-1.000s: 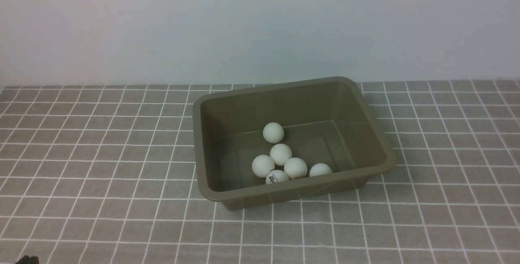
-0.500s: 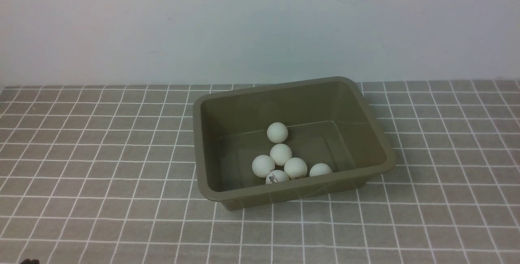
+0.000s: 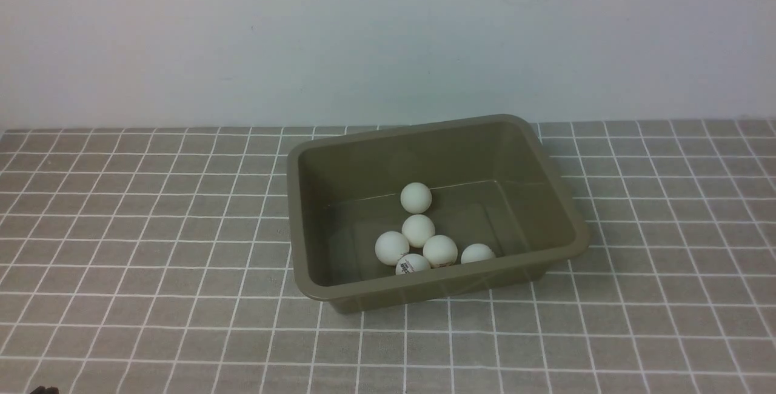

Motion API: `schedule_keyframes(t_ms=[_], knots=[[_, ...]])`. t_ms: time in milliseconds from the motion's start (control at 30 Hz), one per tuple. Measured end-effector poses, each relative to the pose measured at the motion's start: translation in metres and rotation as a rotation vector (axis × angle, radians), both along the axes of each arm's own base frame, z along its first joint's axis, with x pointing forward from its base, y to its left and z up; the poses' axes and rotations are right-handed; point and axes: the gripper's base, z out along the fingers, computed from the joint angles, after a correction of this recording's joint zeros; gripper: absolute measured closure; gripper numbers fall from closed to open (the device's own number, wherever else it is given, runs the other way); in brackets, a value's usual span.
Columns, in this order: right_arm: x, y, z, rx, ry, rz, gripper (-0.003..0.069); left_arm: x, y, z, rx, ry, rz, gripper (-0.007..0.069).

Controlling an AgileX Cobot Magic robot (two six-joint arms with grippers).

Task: Put the table tennis balls into the box on the grey coffee tablecloth.

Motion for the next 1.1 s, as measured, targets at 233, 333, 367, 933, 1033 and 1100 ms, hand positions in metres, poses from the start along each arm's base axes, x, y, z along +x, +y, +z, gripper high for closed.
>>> schedule_keyframes(t_ms=[233,333,367,933,1033,1100], knots=[[0.028,0.000,-0.066,-0.081,0.206,-0.212,0.0673,0.000,0.000,0.000,0.000,0.000,0.000,0.0629],[0.041,-0.002,-0.127,-0.134,0.392,-0.280,0.0673,0.000,0.000,0.000,0.000,0.000,0.000,0.0629],[0.042,-0.003,-0.142,-0.144,0.443,-0.290,0.0673,0.000,0.000,0.000,0.000,0.000,0.000,0.0629],[0.044,-0.003,-0.142,-0.150,0.385,-0.293,0.0673,0.000,0.000,0.000,0.000,0.004,0.000,0.0629],[0.044,-0.003,-0.142,-0.150,0.385,-0.293,0.0673,0.000,0.000,0.000,0.000,0.004,0.000,0.0629],[0.044,-0.003,-0.142,-0.150,0.385,-0.293,0.0673,0.000,0.000,0.000,0.000,0.004,0.000,0.0629]])
